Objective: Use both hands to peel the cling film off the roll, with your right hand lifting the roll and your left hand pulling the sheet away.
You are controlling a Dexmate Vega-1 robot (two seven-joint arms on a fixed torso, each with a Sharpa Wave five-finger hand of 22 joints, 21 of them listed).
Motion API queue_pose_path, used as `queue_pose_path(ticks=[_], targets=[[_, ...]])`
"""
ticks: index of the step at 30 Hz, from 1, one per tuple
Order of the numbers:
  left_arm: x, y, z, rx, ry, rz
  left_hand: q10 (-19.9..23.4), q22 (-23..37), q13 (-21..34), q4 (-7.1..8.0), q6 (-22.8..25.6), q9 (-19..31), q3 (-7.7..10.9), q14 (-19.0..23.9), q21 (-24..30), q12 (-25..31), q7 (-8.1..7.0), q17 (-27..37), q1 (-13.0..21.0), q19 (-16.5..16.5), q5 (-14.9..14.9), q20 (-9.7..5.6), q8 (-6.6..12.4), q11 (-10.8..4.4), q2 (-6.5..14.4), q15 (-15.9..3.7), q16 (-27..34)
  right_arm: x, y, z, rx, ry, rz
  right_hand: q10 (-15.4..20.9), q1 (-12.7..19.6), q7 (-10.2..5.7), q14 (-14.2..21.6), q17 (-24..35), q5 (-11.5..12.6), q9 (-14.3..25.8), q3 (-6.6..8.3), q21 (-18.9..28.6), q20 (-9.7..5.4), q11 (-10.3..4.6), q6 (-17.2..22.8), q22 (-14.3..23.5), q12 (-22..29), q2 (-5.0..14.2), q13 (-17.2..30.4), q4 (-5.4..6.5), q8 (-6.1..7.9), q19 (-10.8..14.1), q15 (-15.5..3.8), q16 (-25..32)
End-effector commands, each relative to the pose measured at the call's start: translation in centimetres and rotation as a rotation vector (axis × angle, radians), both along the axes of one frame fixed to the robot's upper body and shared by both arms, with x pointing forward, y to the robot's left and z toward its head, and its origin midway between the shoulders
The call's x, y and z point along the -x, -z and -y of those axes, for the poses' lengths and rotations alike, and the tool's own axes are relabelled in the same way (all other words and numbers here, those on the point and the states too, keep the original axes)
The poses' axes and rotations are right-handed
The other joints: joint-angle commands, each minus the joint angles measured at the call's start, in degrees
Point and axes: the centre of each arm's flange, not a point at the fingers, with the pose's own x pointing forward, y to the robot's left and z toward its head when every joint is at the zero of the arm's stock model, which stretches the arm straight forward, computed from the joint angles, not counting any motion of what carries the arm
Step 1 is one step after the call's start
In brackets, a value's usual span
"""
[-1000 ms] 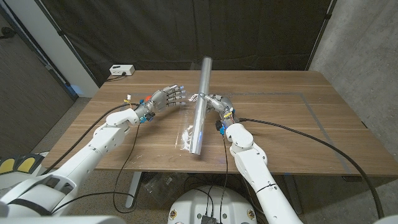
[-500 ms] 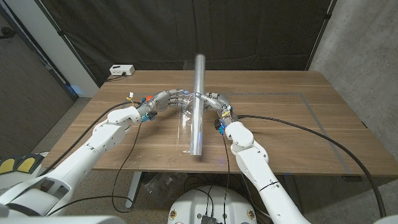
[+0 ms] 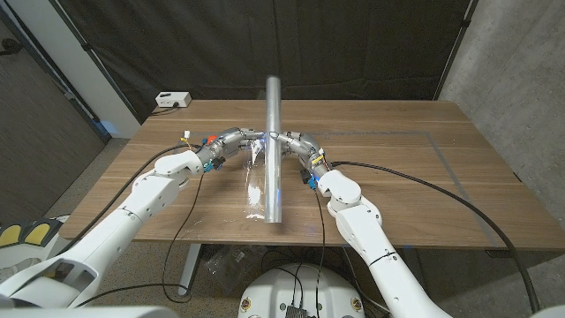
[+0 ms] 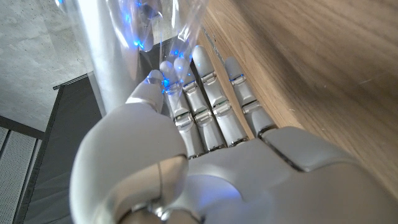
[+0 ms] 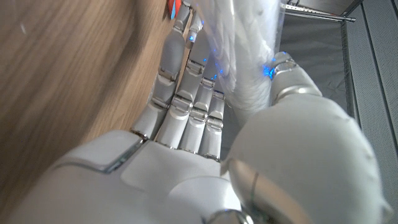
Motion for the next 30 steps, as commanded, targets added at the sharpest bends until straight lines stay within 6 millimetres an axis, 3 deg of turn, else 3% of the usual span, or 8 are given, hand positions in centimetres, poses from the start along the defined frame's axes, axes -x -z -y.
queue_pose_path(ticks=[1, 7, 12, 17, 21, 24, 26, 30], targets=[[0.3, -0.2, 0.1, -0.014, -0.033, 0.017, 0.20, 0.51, 0.87, 0.06, 1.48, 0.16, -0.21, -0.18, 0.49, 0.60, 1.06, 0.90, 1.11, -0.74, -0.10, -0.31, -0.25, 0.11, 0.16, -3.83, 0.48, -1.2, 0.2, -0.6, 0.064, -0.137, -0.096, -1.76, 5.54, -0.15, 0.76, -1.53, 0.69, -0.67, 10.45, -1.72, -6.39, -0.02, -1.87, -0.68, -1.48, 12.41, -0.71, 2.13, -1.21, -0.96, -3.09, -2.53], [0.1, -0.3, 0.0, -0.031, -0.031, 0.025, -0.62, 0.73, 1.68, 0.20, 1.57, 0.18, -0.32, -1.16, 0.76, 0.93, 1.22, 1.58, 1.66, -1.59, -0.06, -0.21, -0.69, 0.18, 0.36, -3.72, 0.48, -2.3, 0.6, -0.8, 0.050, -0.194, -0.120, -6.35, -6.64, 0.58, -3.71, -2.65, 0.64, -1.54, 9.14, -5.55, -5.69, 1.15, -6.20, -3.65, -4.79, 9.63, -2.85, 7.21, -3.71, -0.96, -3.14, -6.00], [0.1, -0.5, -0.3, -0.030, -0.040, 0.032, -0.89, 0.89, 2.31, 0.28, 1.89, 0.41, -0.37, -1.35, 1.11, 1.31, 1.49, 1.77, 1.97, -1.86, -0.02, -0.22, -0.80, 0.24, 0.34, -3.63, 0.37, -3.3, 1.0, -1.1, 0.039, -0.279, -0.131, -11.27, -16.83, 2.25, -9.38, -1.91, -1.05, -2.34, 5.64, -11.59, -4.08, 3.87, -11.70, -6.26, -8.10, 7.43, -4.56, 11.05, -5.81, -0.24, -1.62, -8.07], [0.0, -0.5, -0.7, -0.027, -0.046, 0.037, -1.18, 1.03, 2.86, 0.40, 2.11, 0.61, -0.48, -1.61, 1.40, 1.64, 1.44, 1.97, 2.13, -2.19, 0.00, -0.44, -0.92, 0.16, 0.30, -3.78, 0.28, -4.8, 1.4, -1.9, 0.063, -0.384, -0.160, -20.51, -24.90, 3.27, -18.78, -1.72, -4.89, -3.57, 2.43, -20.32, 3.59, 7.34, -20.67, -5.93, -13.01, 6.51, -7.45, 12.92, -6.89, -5.35, 4.46, -11.70], [0.0, -0.5, -0.9, -0.030, -0.053, 0.042, -1.64, 1.16, 3.36, 0.46, 2.14, 0.77, -0.61, -1.81, 1.63, 1.85, 1.60, 2.34, 2.36, -2.58, 0.02, -0.41, -1.09, 0.14, 0.30, -3.77, 0.39, -6.0, 2.1, -3.1, 0.043, -0.516, -0.199, -26.90, -30.18, 3.58, -27.14, -1.57, -8.07, -4.20, -0.42, -26.70, 10.12, 9.95, -26.34, -5.65, -14.95, 6.84, -8.78, 13.73, -6.87, -12.65, 9.20, -13.94], [0.2, -0.5, -1.0, -0.034, -0.057, 0.046, -1.86, 1.22, 3.62, 0.49, 2.09, 0.88, -0.64, -2.05, 1.76, 1.97, 1.48, 2.46, 2.47, -2.79, 0.05, -0.35, -1.18, 0.23, 0.31, -3.78, 0.32, -6.5, 2.2, -3.6, 0.068, -0.558, -0.212, -29.73, -33.12, 3.99, -31.03, -1.61, -8.97, -4.46, -2.00, -30.02, 13.57, 11.94, -29.79, -5.57, -15.09, 6.88, -9.04, 14.12, -7.03, -16.63, 11.34, -14.41], [0.3, -0.6, -1.1, -0.032, -0.058, 0.047, -1.97, 1.27, 3.81, 0.53, 2.17, 0.90, -0.67, -2.18, 1.85, 2.07, 1.50, 2.57, 2.55, -2.95, 0.06, -0.29, -1.25, 0.26, 0.36, -3.68, 0.31, -6.7, 2.1, -3.8, 0.073, -0.567, -0.215, -31.71, -34.28, 3.87, -32.91, -1.67, -9.13, -4.57, -2.55, -31.46, 14.72, 12.60, -31.10, -5.53, -15.37, 7.04, -9.18, 14.18, -6.92, -18.12, 11.83, -14.51], [0.6, -0.6, -1.0, -0.034, -0.061, 0.050, -2.09, 1.38, 4.24, 0.56, 2.33, 1.10, -0.70, -2.11, 2.15, 2.36, 1.62, 2.69, 2.73, -3.05, 0.12, -0.34, -1.28, 0.29, 0.33, -3.72, 0.30, -6.6, 2.2, -3.9, 0.032, -0.599, -0.209, -33.75, -35.70, 3.94, -33.70, -1.81, -9.37, -4.67, -3.52, -31.77, 15.08, 13.22, -33.51, -5.52, -15.62, 6.36, -9.29, 14.25, -7.25, -16.68, 12.40, -14.31]])
